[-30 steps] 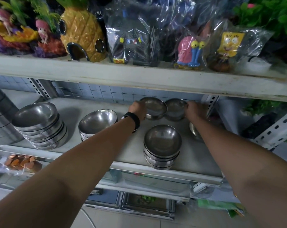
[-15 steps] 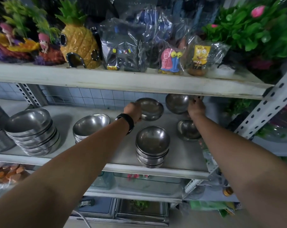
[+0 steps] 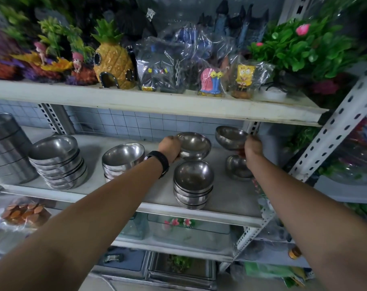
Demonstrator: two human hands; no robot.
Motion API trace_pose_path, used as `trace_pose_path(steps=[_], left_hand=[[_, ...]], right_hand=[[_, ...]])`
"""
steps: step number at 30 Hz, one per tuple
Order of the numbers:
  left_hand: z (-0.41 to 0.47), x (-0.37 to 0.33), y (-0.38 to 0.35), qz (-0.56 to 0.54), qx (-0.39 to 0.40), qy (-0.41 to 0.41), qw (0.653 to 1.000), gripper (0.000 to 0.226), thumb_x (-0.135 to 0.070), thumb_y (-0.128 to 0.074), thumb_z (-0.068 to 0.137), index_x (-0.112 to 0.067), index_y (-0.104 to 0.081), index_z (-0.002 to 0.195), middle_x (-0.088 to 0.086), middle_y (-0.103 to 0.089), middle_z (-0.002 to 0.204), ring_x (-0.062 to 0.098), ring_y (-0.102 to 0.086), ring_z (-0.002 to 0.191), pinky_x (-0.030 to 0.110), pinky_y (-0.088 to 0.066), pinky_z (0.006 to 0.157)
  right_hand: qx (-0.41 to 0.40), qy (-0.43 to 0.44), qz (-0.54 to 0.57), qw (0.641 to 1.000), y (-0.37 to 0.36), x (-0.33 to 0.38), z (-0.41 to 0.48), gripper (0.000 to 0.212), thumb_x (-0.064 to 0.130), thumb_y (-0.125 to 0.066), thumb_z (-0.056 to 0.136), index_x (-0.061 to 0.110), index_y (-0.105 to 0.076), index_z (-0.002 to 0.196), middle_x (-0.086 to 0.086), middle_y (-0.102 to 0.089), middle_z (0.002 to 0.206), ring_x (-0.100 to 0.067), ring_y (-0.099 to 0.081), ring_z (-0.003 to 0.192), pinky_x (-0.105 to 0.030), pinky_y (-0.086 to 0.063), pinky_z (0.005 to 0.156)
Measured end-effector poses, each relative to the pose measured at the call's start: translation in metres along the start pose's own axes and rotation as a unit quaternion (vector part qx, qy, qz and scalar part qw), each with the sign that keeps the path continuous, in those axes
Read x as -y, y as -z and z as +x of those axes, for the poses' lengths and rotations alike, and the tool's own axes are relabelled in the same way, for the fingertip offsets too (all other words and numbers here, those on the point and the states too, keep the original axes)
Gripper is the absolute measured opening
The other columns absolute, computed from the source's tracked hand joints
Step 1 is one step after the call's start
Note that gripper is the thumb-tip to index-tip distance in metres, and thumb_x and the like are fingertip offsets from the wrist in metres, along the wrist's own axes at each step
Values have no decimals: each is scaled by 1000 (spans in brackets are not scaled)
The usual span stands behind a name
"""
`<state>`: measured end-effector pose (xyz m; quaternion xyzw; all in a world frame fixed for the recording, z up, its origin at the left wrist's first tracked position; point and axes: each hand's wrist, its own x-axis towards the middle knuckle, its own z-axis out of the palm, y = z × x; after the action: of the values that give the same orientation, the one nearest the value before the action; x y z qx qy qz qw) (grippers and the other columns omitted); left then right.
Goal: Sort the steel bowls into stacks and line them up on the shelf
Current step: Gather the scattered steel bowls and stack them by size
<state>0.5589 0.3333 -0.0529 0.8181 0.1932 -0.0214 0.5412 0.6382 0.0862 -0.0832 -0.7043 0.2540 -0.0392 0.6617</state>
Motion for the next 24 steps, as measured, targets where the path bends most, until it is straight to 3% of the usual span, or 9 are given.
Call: trace_pose_path(steps=[2, 4, 6, 8, 12, 16, 21, 24], left_hand=[[-5, 1, -2, 29, -7, -4, 1000, 33, -16, -32, 106, -1, -58, 119, 8, -58, 68, 17, -51, 49, 19, -34, 33], [-11, 1, -3, 58, -11, -14, 998, 33, -12, -34, 104, 1, -60, 118, 13, -63, 76, 22, -55, 57, 18, -39, 39], [-17, 2, -3, 58, -20, -18, 998, 34, -8, -35, 101, 3, -62, 118, 24, -69, 98, 33, -64, 79, 30, -51, 62], [-22, 4, -3, 59, -24, -14, 998, 35, -6, -35, 101, 5, -62, 120, 30, -66, 116, 41, -66, 99, 46, -54, 84], [-32, 8, 0, 39, -48, 0, 998, 36, -19, -36, 105, 1, -60, 124, 27, -67, 118, 34, -65, 87, 40, -55, 71], [-40, 14, 1, 17, -51, -2, 999, 37, -22, -40, 105, 3, -63, 120, 27, -67, 118, 42, -66, 109, 46, -55, 89], [-45, 22, 2, 16, -28, -15, 999, 30, -15, -44, 104, 3, -64, 115, 15, -67, 100, 26, -61, 81, 33, -50, 69], [-48, 28, 1, 58, -22, -44, 997, 33, -18, -44, 104, 4, -66, 116, 22, -68, 113, 32, -63, 96, 37, -50, 83]], right_hand=[[6, 1, -1, 1000, 2, -1, -1, 34, 34, -37, 104, 16, -66, 107, -10, -68, 75, -27, -64, 60, -35, -54, 57], [18, 1, -4, 1000, 4, -2, -4, 36, 35, -37, 104, 15, -67, 108, -11, -69, 76, -27, -65, 60, -35, -56, 58], [22, 0, -4, 1000, 5, -1, -7, 37, 34, -37, 104, 14, -68, 108, -11, -69, 74, -26, -64, 57, -34, -55, 56], [28, 2, -3, 1000, 5, 1, -10, 35, 31, -37, 104, 13, -67, 109, -10, -68, 71, -25, -63, 54, -33, -54, 55], [46, 11, -6, 999, 4, 8, -24, 30, 27, -36, 105, 17, -63, 111, -10, -65, 70, -23, -59, 51, -29, -49, 53], [41, 26, -19, 999, 1, 13, -37, 31, 25, -36, 104, 16, -65, 109, -10, -65, 72, -23, -56, 53, -26, -39, 48], [36, 41, -51, 997, -3, 13, -52, 37, 27, -37, 103, 10, -69, 113, -13, -69, 100, -29, -61, 88, -35, -45, 74], [45, 54, -68, 995, -1, 14, -69, 35, 25, -36, 102, 14, -69, 110, -16, -71, 109, -34, -64, 102, -38, -50, 84]])
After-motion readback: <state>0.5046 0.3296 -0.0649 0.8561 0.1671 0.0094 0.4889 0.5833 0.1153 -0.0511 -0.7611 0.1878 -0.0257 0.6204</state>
